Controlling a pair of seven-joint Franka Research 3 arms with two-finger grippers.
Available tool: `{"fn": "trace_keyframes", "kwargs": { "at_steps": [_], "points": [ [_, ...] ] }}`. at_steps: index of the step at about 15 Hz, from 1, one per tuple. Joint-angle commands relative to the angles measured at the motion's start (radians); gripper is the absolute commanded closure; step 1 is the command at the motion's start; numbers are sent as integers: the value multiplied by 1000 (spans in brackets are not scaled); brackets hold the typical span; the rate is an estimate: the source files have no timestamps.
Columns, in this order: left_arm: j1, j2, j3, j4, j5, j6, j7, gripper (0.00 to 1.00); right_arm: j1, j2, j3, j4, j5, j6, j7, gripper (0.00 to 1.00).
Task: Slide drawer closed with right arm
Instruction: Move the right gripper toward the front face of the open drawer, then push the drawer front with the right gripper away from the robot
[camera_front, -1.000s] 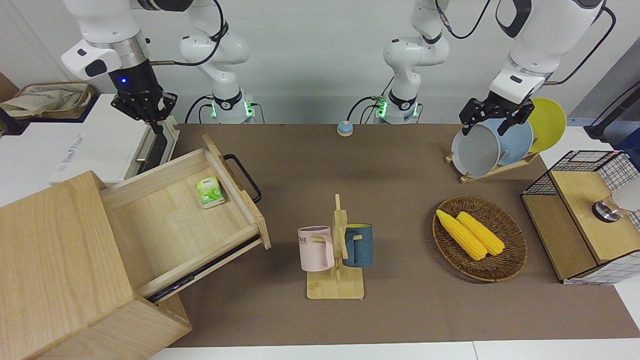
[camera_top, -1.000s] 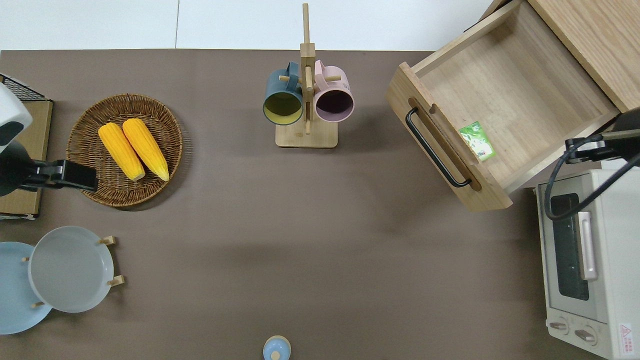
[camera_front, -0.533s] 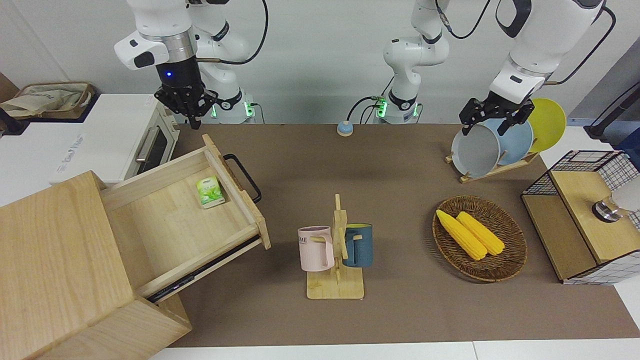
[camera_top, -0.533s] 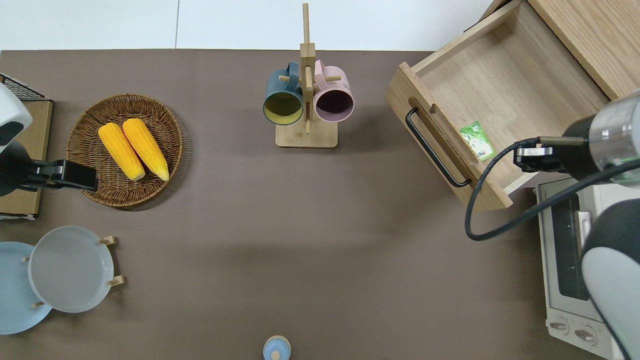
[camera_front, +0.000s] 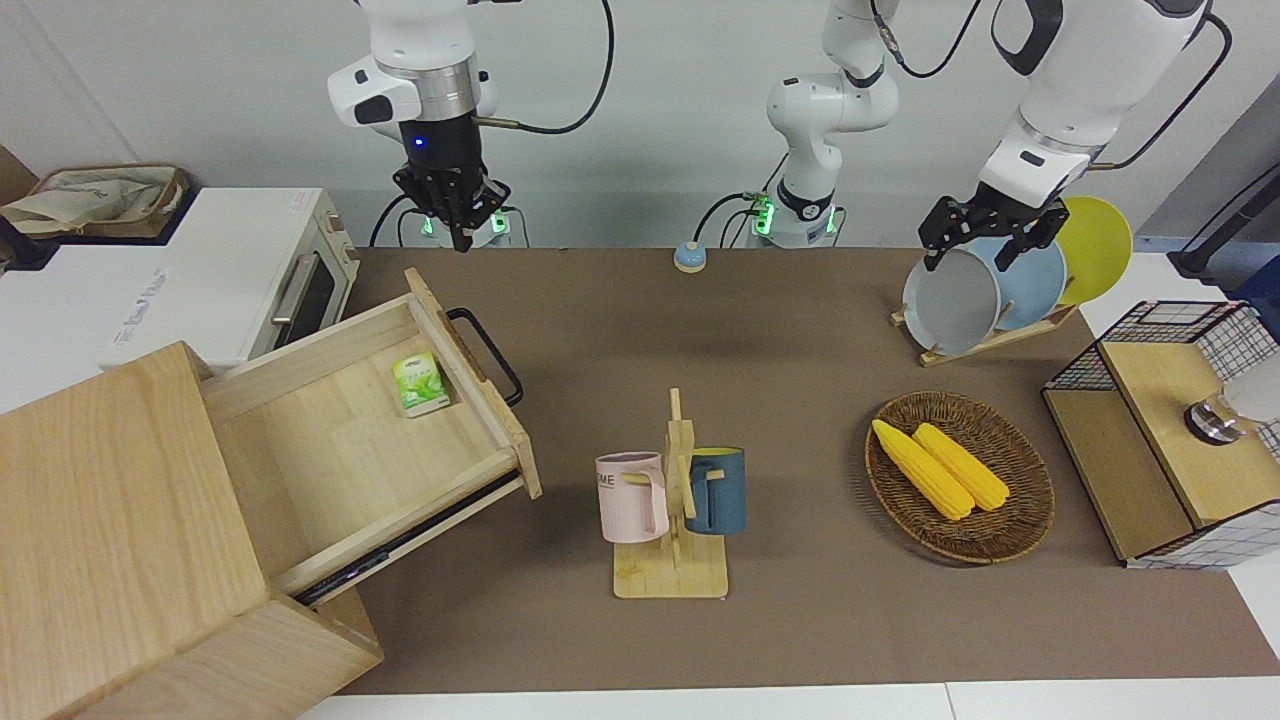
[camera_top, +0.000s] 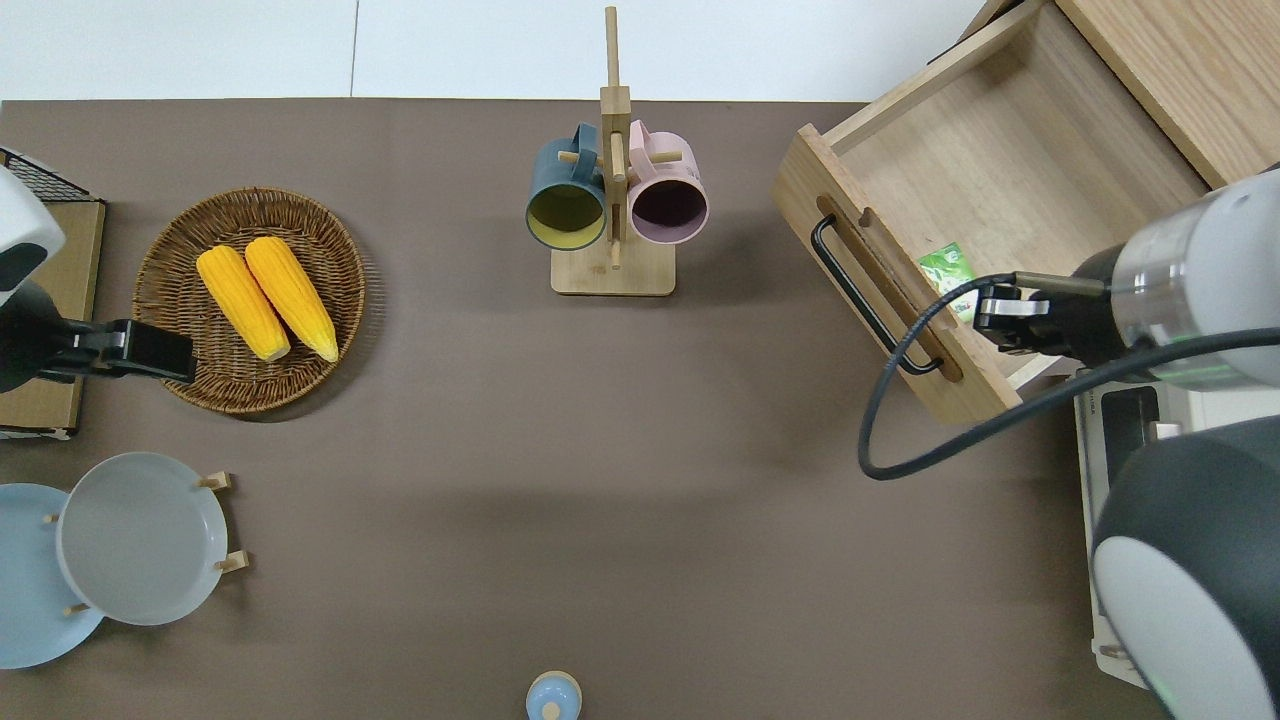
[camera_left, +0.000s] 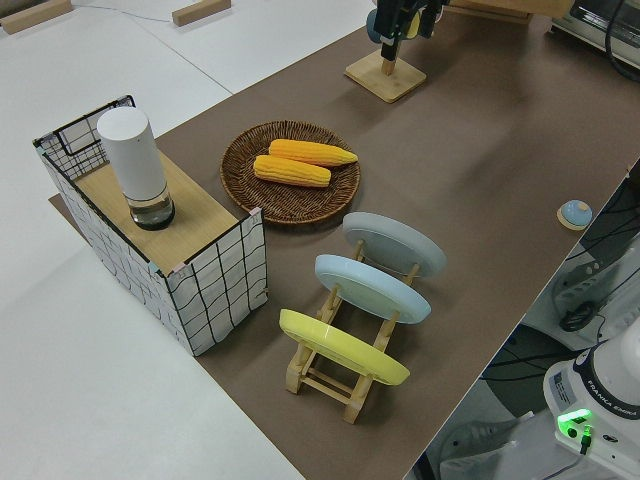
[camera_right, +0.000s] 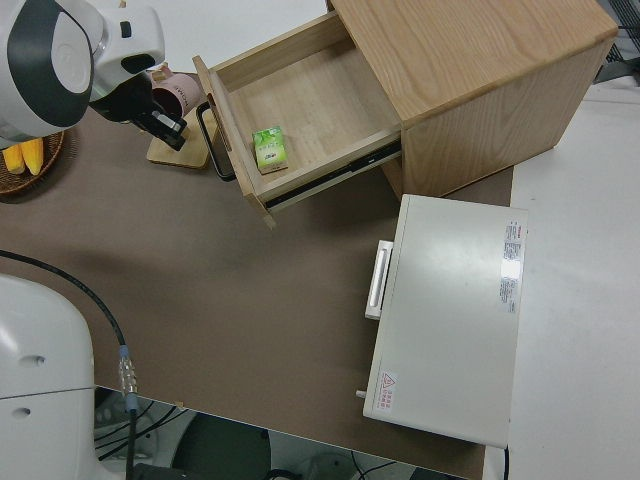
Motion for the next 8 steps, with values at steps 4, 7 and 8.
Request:
{"fn": "trace_keyframes", "kwargs": {
  "at_steps": [4,7,8],
  "points": [
    [5,11,-7,24,17,-20,10,7,80,88,-1,8,-14,54,280,1000],
    [5,11,-7,26,17,-20,10,7,97,126,3,4,-14,89,369,1000],
    [5,11,-7,24,17,-20,10,7,104,140,3,4,-13,91,387,1000]
  ]
}}
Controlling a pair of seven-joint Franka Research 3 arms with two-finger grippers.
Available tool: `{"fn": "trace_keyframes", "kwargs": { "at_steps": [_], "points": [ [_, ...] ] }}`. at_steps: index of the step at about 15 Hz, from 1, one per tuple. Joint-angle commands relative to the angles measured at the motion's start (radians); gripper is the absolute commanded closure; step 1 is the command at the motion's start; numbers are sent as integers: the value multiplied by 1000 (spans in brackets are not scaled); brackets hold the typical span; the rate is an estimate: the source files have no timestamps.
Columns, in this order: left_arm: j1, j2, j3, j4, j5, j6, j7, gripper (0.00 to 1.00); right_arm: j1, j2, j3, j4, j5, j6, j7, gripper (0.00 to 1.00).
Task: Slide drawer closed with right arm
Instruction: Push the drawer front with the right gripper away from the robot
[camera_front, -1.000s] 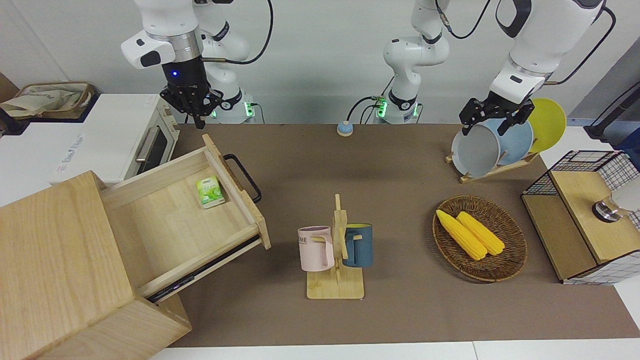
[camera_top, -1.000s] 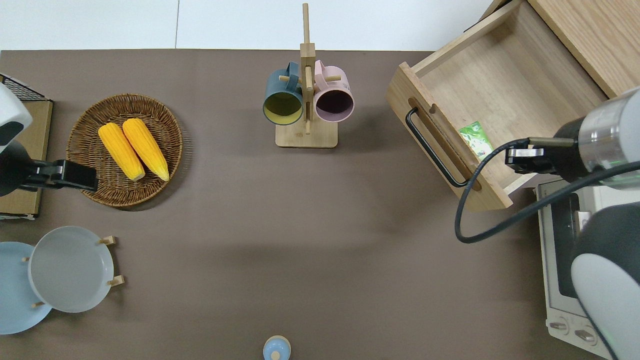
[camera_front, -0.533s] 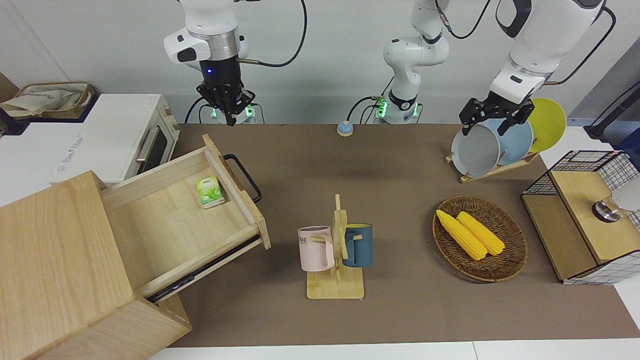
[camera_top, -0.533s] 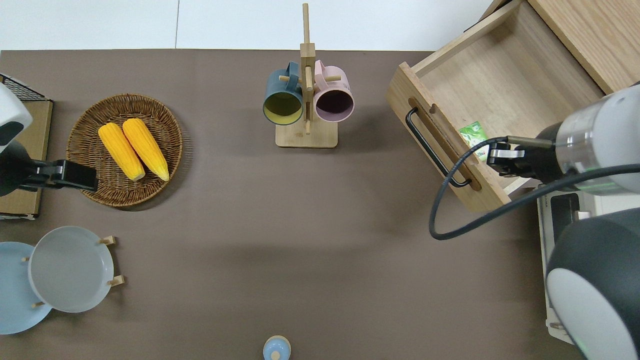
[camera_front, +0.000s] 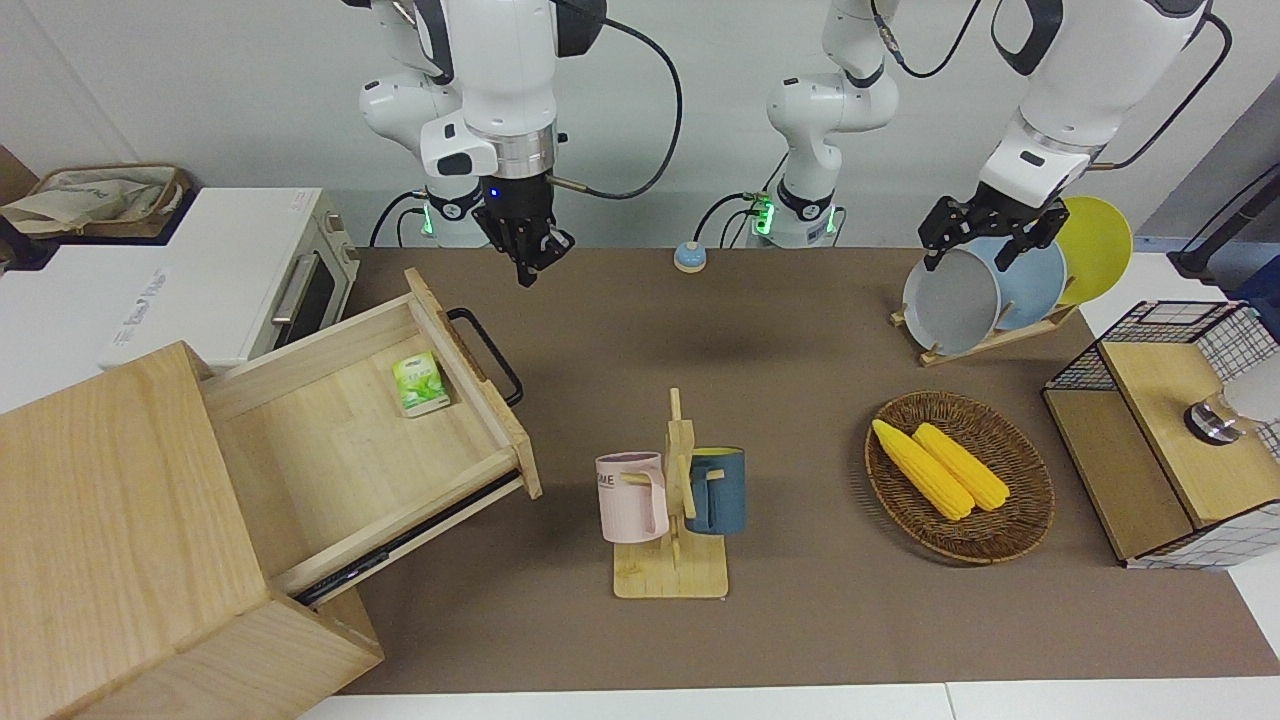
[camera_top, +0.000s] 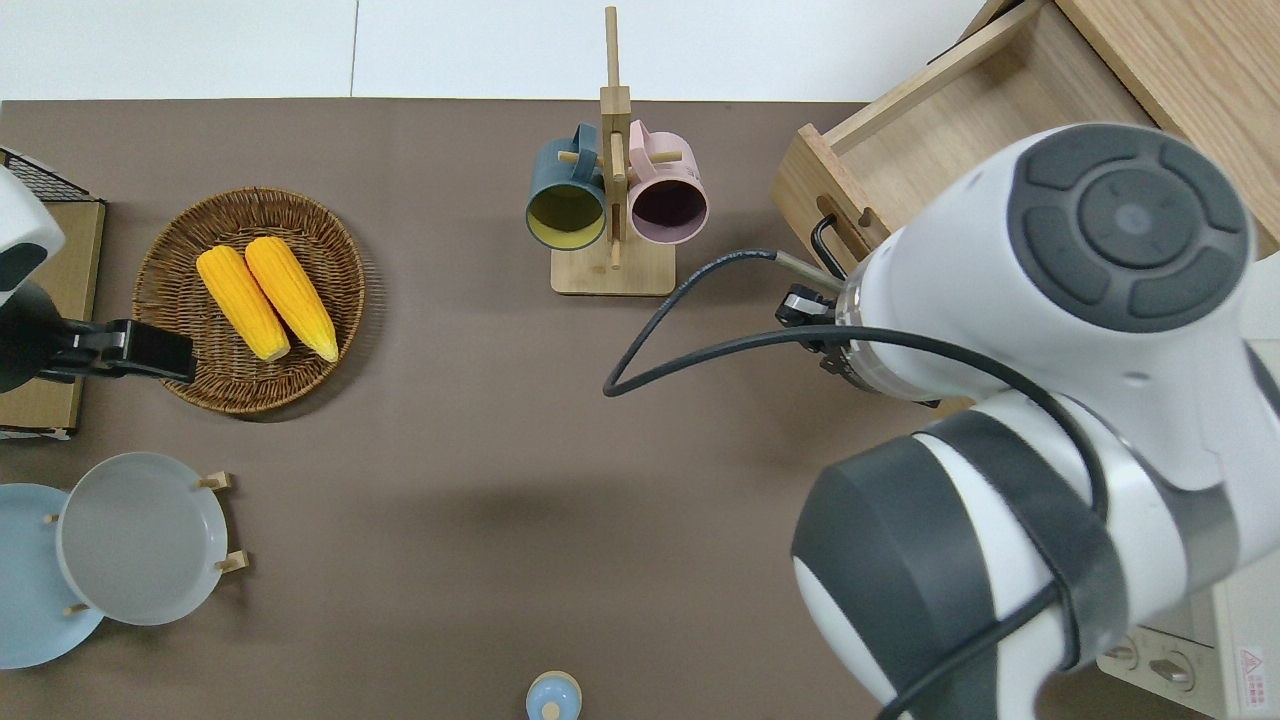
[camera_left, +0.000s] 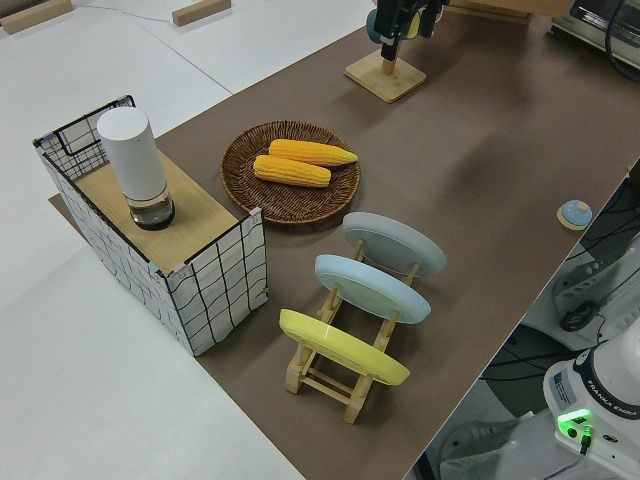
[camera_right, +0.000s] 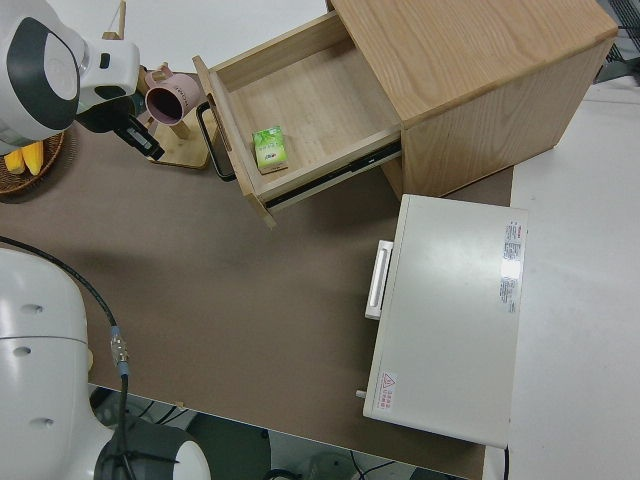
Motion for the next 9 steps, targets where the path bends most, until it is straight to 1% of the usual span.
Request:
{"fn": "trace_keyframes", "kwargs": {
  "at_steps": [1,3,6,9],
  "points": [
    [5,11,-7,26,17,-20,10,7,22,52,2,6,-11,24,107,1000],
    [5,11,-7,26,17,-20,10,7,24,70,2,6,-8,30,150,1000],
    [5,13,-7,24,17,-20,10,7,22,95,2,-1,6,69,225,1000],
    [5,11,-7,24,17,-20,10,7,25,119,2,0,11,81,291,1000]
  ]
}}
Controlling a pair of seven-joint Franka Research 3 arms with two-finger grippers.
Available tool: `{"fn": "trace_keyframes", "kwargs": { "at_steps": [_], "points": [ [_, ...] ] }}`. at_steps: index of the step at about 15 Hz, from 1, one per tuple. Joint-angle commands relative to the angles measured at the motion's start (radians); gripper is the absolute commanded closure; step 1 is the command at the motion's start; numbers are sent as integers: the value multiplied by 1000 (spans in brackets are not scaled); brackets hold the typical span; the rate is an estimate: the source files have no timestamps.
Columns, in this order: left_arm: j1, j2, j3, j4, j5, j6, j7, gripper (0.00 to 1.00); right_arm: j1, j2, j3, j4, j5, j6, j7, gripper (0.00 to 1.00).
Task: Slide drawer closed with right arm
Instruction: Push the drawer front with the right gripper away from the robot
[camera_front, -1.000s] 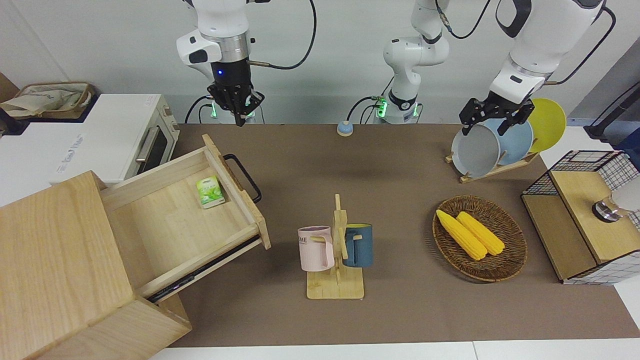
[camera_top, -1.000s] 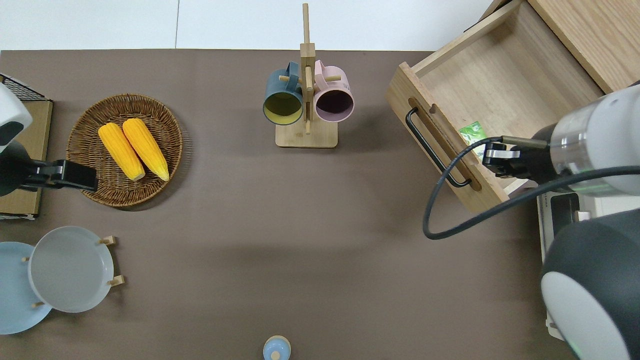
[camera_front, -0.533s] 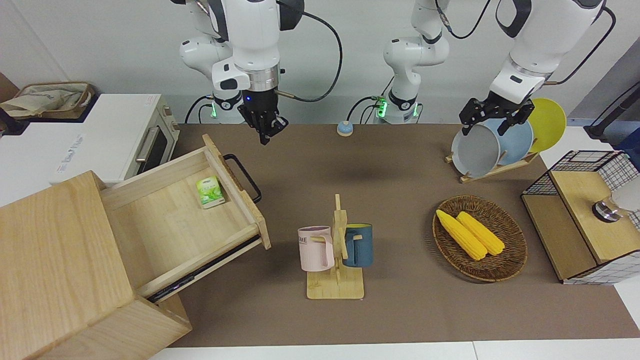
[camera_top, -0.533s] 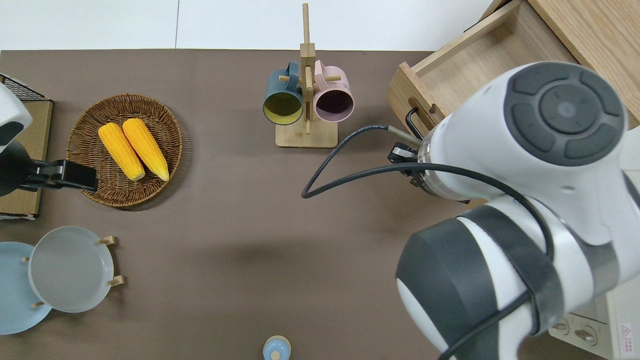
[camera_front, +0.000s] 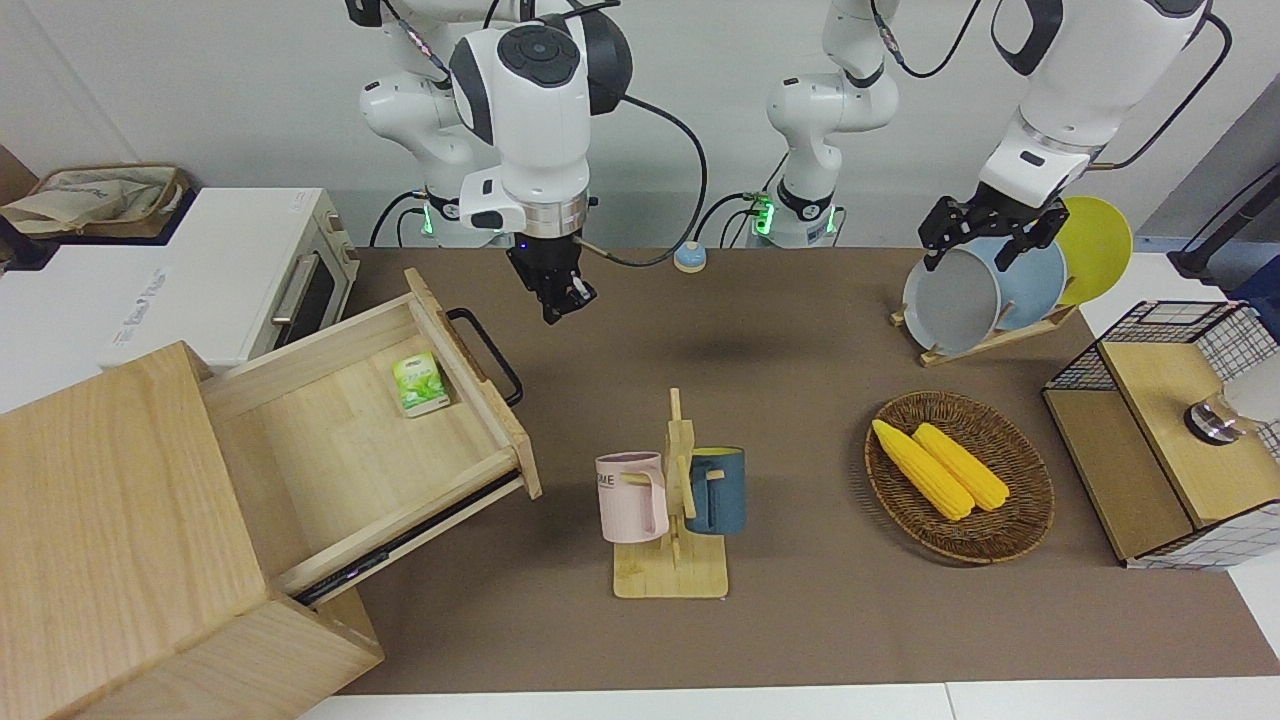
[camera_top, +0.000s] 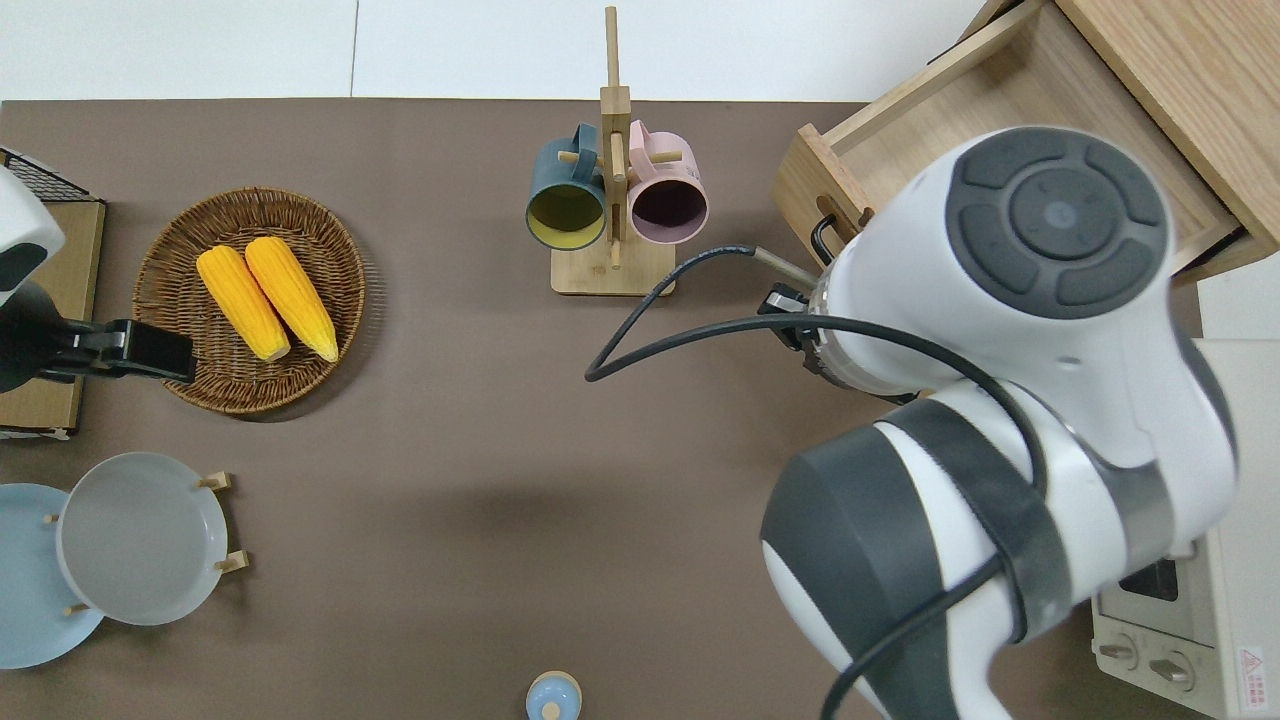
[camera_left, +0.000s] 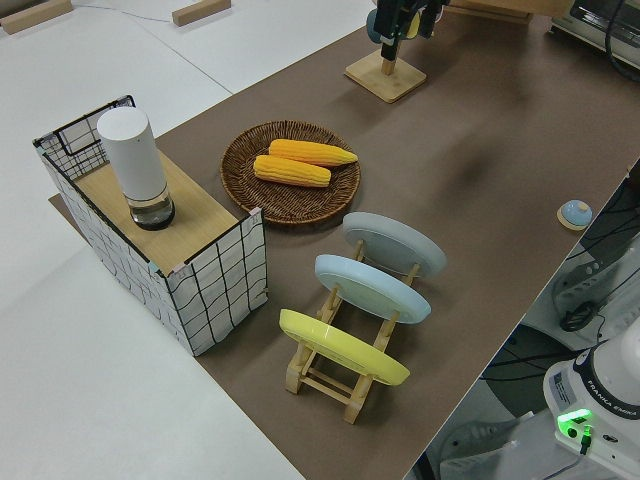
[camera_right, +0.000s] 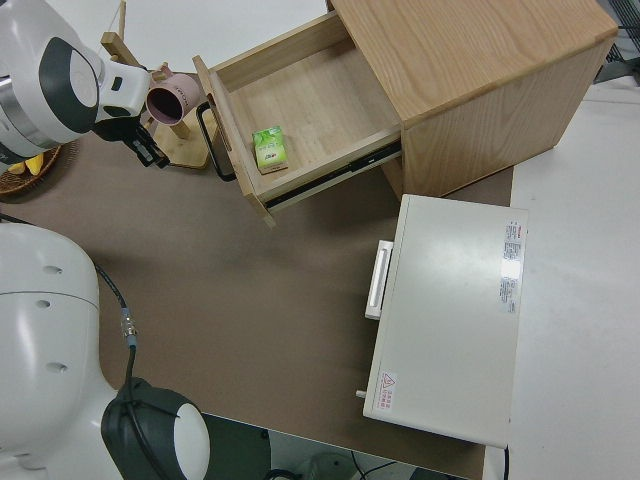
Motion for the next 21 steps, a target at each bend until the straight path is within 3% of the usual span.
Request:
{"fn": "trace_keyframes", "kwargs": {
  "at_steps": [1,6,11,21],
  "points": [
    [5,11,-7,24,17,-20,10,7,2,27,2,-1,20,39,104,1000],
    [5,11,-7,26,17,-20,10,7,-9,56,2,-28,46,56,144,1000],
    [5,11,-7,24,17,-20,10,7,-43,71,1,-32,44,61,135,1000],
    [5,11,-7,26,17,-20,10,7,-102,117,-1,-30,35,168,130,1000]
  ]
}}
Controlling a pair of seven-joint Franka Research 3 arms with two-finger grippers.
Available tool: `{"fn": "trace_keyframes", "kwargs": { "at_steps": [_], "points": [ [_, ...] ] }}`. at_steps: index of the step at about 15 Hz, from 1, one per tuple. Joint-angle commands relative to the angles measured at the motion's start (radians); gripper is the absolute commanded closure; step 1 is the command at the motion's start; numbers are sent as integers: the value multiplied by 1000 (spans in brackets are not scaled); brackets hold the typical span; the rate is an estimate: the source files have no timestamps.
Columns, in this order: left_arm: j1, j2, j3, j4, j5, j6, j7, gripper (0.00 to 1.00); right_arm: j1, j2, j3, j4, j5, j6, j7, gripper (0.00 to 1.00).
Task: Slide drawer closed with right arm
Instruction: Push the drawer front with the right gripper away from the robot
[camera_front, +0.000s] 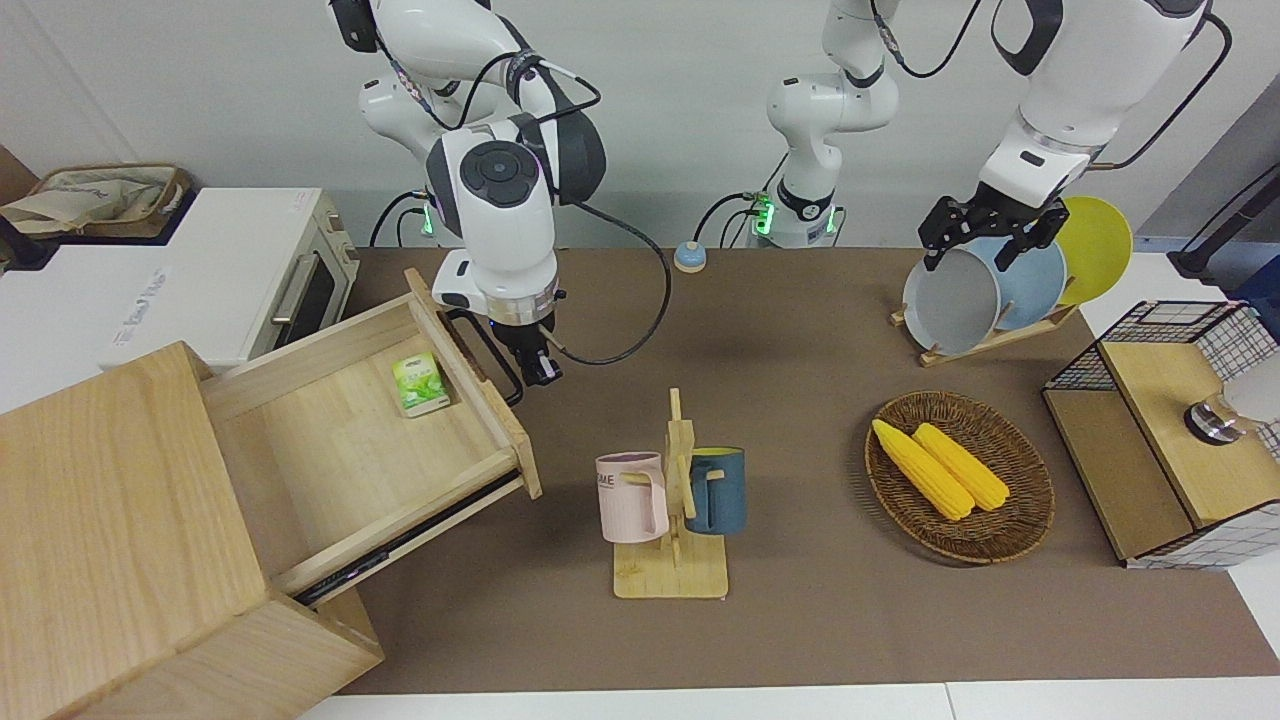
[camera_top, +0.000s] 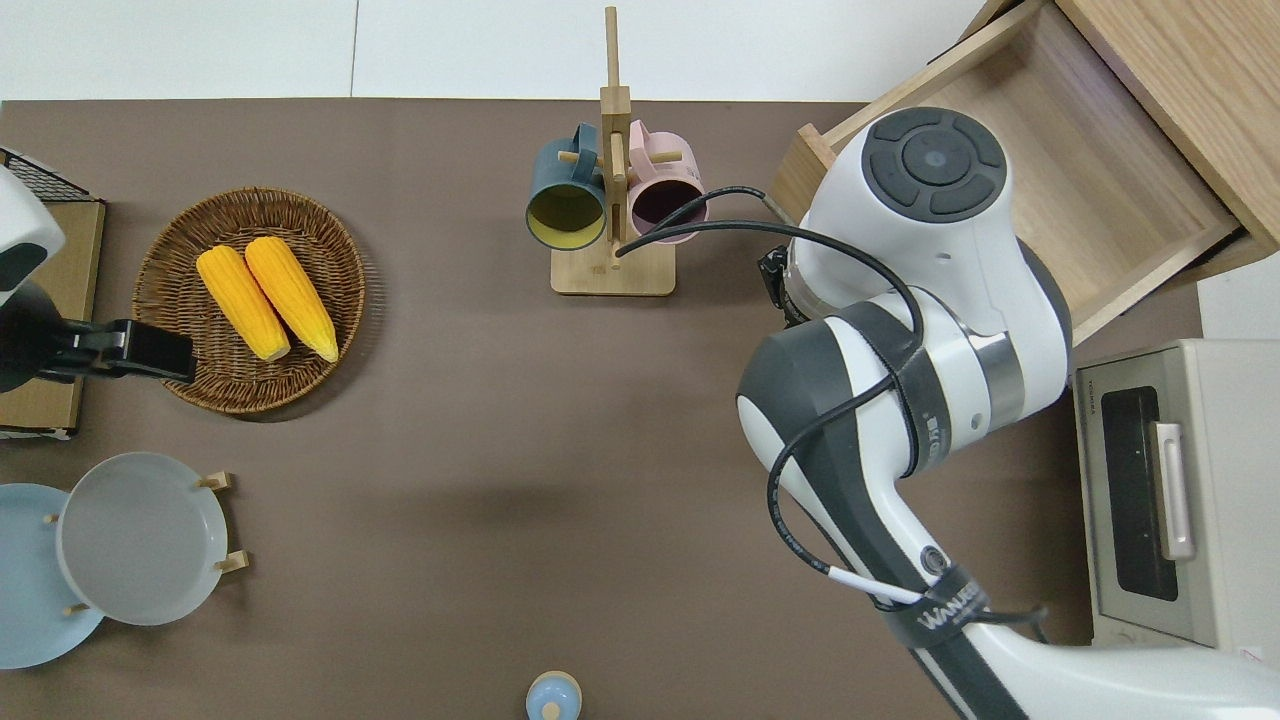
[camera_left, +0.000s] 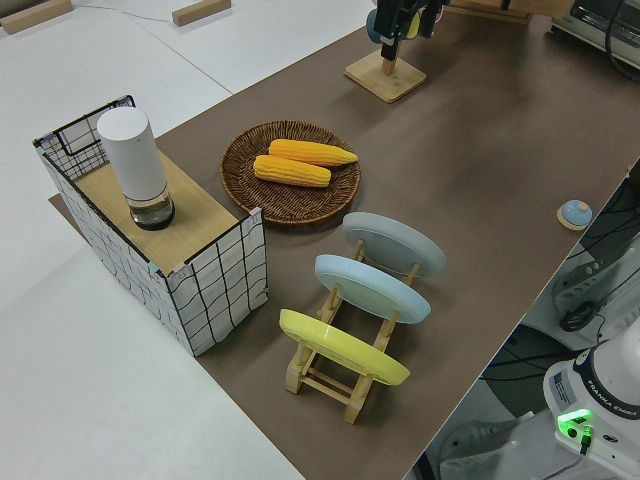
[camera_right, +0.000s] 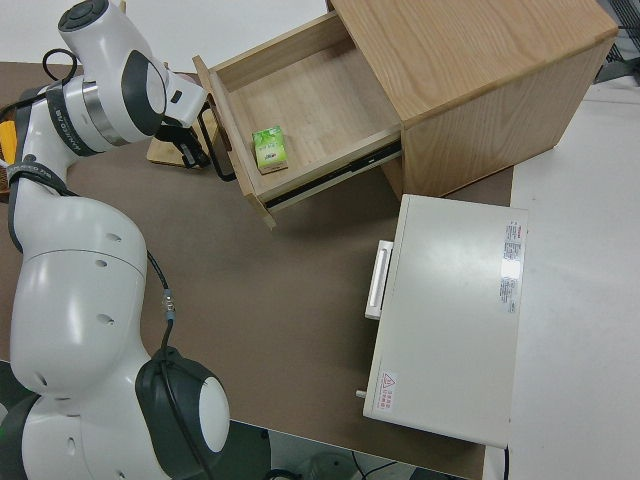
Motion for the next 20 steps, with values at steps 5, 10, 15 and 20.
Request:
{"fn": "trace_keyframes", "kwargs": {
  "at_steps": [5,10,15,20],
  "points": [
    [5,11,-7,24,17,-20,10,7,-50,7,10,-8,8,57,-24,1000],
    [5,11,-7,24,17,-20,10,7,-85,28,0,24,5,60,-75,1000],
    [5,11,-7,26,17,-20,10,7,-136,44,6,58,8,60,-142,1000],
    [5,11,-7,26,17,-20,10,7,-172,62,8,93,9,60,-198,1000]
  ]
}}
